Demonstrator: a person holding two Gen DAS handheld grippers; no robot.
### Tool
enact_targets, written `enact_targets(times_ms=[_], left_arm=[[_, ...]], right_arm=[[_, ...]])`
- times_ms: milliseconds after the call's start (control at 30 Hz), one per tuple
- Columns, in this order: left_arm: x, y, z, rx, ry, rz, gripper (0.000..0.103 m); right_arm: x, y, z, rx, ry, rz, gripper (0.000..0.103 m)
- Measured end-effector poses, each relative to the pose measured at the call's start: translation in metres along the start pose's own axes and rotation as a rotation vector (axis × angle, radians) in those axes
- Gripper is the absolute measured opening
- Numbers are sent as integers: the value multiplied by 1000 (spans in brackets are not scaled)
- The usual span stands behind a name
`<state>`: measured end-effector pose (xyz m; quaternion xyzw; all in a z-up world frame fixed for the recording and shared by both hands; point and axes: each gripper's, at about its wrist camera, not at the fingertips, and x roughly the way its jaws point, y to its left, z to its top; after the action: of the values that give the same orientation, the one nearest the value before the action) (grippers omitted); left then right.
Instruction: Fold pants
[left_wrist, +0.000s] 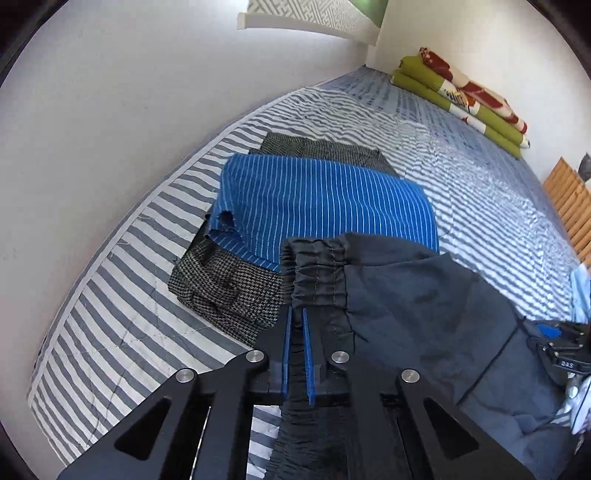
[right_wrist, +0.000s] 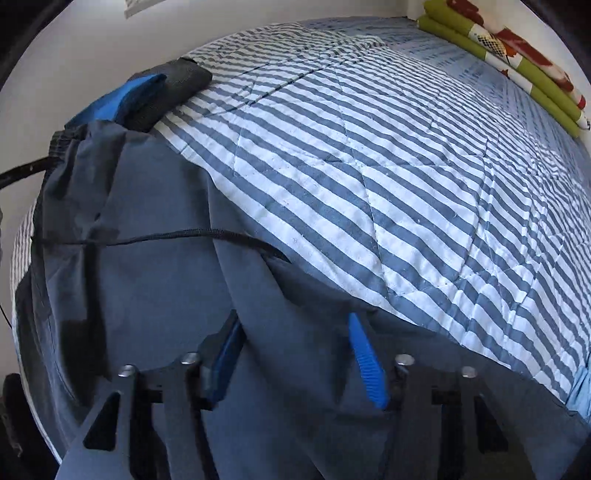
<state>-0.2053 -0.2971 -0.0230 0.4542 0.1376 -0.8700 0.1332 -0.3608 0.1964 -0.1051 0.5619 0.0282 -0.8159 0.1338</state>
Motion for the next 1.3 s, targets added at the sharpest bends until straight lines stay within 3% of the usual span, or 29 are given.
enact_targets(times_ms=[33, 200, 300, 333, 367, 433, 500, 600, 700, 800, 900, 1067, 1200, 1233, 1267, 1300], left_arm=[[-3, 2, 1, 2, -10, -4, 5], [-18, -4, 10, 21, -67, -22, 4], [-16, -8, 13, 37, -76, 1, 4], [-16, -8, 11, 48, -59, -1, 4], [-14, -9, 11, 55, -48, 14, 6], [-16, -9, 11, 65, -59, 42, 15], [-26, -7, 6, 81, -87, 51, 22], [-38, -7, -7, 129, -95, 48, 23], [-47, -5, -28, 141, -65, 4, 23], [-49, -12, -59, 189, -10, -29, 23], [-44, -20, -91, 262, 49, -36, 23], [-39, -31, -119, 301, 88, -72, 23], [-23, -34, -129, 313, 122, -64, 23], [-19, -35, -130, 315, 130, -63, 23], [-18, -36, -132, 321, 132, -60, 23], [-17, -37, -135, 328, 132, -59, 23]], right_arm=[[-4, -1, 1, 4, -5, 10, 3], [-41, -5, 10, 29, -129, -50, 1], [-50, -9, 19, 39, -192, -149, 2], [-47, -10, 20, 43, -172, -151, 8], [-44, -11, 22, 47, -136, -141, 24], [-47, -9, 21, 39, -124, -128, 46], [-57, -2, 16, 22, -152, -132, 46], [-68, 16, 10, 39, -173, 18, 46], [-53, 45, 11, 51, -94, 210, 46], [-23, 75, 13, 93, -27, 323, 46], [5, 107, 19, 92, 3, 328, 46], [45, 124, 31, 240, 75, 484, 46], [46, 124, 42, 315, -16, 482, 46], [42, 123, 44, 329, -44, 481, 39], [37, 122, 47, 341, -72, 472, 21], [30, 120, 49, 346, -93, 470, 12]])
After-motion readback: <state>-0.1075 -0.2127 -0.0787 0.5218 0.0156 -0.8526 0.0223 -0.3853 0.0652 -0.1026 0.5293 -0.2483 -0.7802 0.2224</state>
